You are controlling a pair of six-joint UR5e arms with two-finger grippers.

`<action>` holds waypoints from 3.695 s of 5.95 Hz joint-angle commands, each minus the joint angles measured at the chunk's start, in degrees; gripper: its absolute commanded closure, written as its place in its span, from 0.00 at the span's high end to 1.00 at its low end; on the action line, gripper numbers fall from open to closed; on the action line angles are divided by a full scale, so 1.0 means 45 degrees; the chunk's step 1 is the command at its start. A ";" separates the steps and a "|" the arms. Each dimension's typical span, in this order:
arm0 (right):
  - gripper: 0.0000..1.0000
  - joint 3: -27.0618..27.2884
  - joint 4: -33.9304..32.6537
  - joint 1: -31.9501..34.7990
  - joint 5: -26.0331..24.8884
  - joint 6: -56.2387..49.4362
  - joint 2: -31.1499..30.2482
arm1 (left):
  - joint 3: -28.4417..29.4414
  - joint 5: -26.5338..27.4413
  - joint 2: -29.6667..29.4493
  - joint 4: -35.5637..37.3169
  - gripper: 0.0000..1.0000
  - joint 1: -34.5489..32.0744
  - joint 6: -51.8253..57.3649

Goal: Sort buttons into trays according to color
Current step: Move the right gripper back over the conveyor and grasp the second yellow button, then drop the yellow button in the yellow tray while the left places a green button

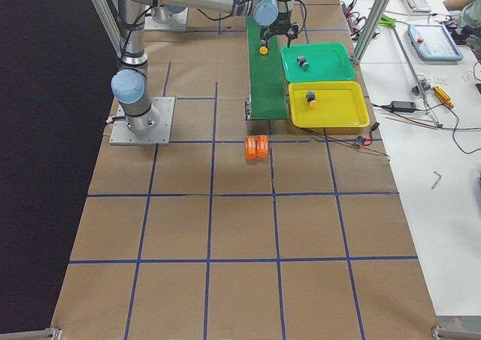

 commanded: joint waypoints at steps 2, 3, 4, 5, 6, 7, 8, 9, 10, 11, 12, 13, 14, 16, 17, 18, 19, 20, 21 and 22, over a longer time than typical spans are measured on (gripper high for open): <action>1.00 0.1093 -0.3164 0.1486 0.0219 0.2202 0.1104 | 0.0161 0.0228 0.1113 -0.2136 0.03 -0.0936 -0.2976; 1.00 0.1989 -0.4378 0.1450 0.0220 0.2090 0.1205 | 0.0259 0.0209 0.1661 -0.3080 0.03 -0.2142 -0.4267; 1.00 0.2791 -0.5260 0.1005 0.0162 0.0929 0.1148 | 0.0260 0.0208 0.1918 -0.3438 0.03 -0.3101 -0.5595; 1.00 0.3282 -0.5636 0.0053 0.0161 0.0028 0.1070 | 0.0279 0.0170 0.2094 -0.4195 0.04 -0.3846 -0.7387; 1.00 0.3809 -0.5659 -0.0614 0.0161 -0.0136 0.0857 | 0.0318 0.0073 0.2502 -0.4938 0.04 -0.5033 -0.9822; 0.97 0.3989 -0.5660 -0.0795 0.0200 -0.0389 0.0700 | 0.0396 -0.0025 0.2487 -0.4984 0.04 -0.6089 -1.1200; 0.75 0.4029 -0.5640 -0.0797 0.0123 -0.0334 0.0660 | 0.0242 -0.0026 0.2351 -0.4965 0.04 -0.6873 -1.2045; 0.47 0.4030 -0.5640 -0.0893 -0.0033 -0.0449 0.0640 | 0.0260 -0.0355 0.2292 -0.4887 0.07 -0.7480 -1.2189; 0.21 0.4049 -0.5582 -0.1107 -0.0054 -0.0489 0.0582 | 0.0163 -0.0609 0.2330 -0.4829 0.09 -0.8008 -1.2481; 0.09 0.4049 -0.5427 -0.1457 -0.0054 -0.0973 0.0195 | 0.0123 -0.0670 0.2311 -0.4693 0.96 -0.8071 -1.2522; 0.08 0.4049 -0.5367 -0.1925 -0.0073 -0.1538 -0.0196 | 0.0104 -0.0670 0.2562 -0.4730 0.98 -0.8053 -1.2581; 0.09 0.3740 -0.4960 -0.2084 -0.0518 -0.1737 -0.0432 | 0.0355 -0.0574 0.2952 -0.5040 0.98 -0.8072 -1.4186; 0.09 0.2905 -0.4995 -0.2105 -0.0580 -0.3035 -0.0260 | 0.0647 -0.0476 0.3903 -0.6512 0.98 -0.8091 -1.7702; 0.09 0.0313 -0.5073 -0.2803 -0.0543 -0.6233 0.1801 | 0.1176 -0.0534 0.5215 -0.7560 0.98 -0.8169 -2.2401; 0.09 -0.0958 -0.5132 -0.3079 -0.0445 -0.7218 0.3049 | 0.1506 -0.0611 0.5898 -0.8084 0.98 -0.8150 -2.3701; 0.10 -0.2208 -0.5190 -0.3121 -0.0367 -0.7324 0.4260 | 0.1703 -0.0670 0.6040 -0.8148 0.98 -0.8150 -2.5802; 0.13 -0.3322 -0.5191 -0.3102 0.0001 -0.7306 0.5549 | 0.1724 -0.0632 0.6254 -0.8013 0.98 -0.8169 -2.7061; 0.34 -0.3682 -0.5442 -0.3101 0.0411 -0.7190 0.6103 | 0.1744 -0.0651 0.6314 -0.7760 0.99 -0.8189 -2.8001; 0.99 -0.3724 -0.5406 -0.3101 0.0473 -0.7111 0.5915 | 0.1764 -0.0651 0.6354 -0.7680 0.99 -0.8402 -3.0447; 1.00 -0.3705 -0.5251 -0.3101 0.0338 -0.7072 0.5411 | 0.1822 -0.0535 0.6354 -0.7680 0.99 -0.8559 -3.1342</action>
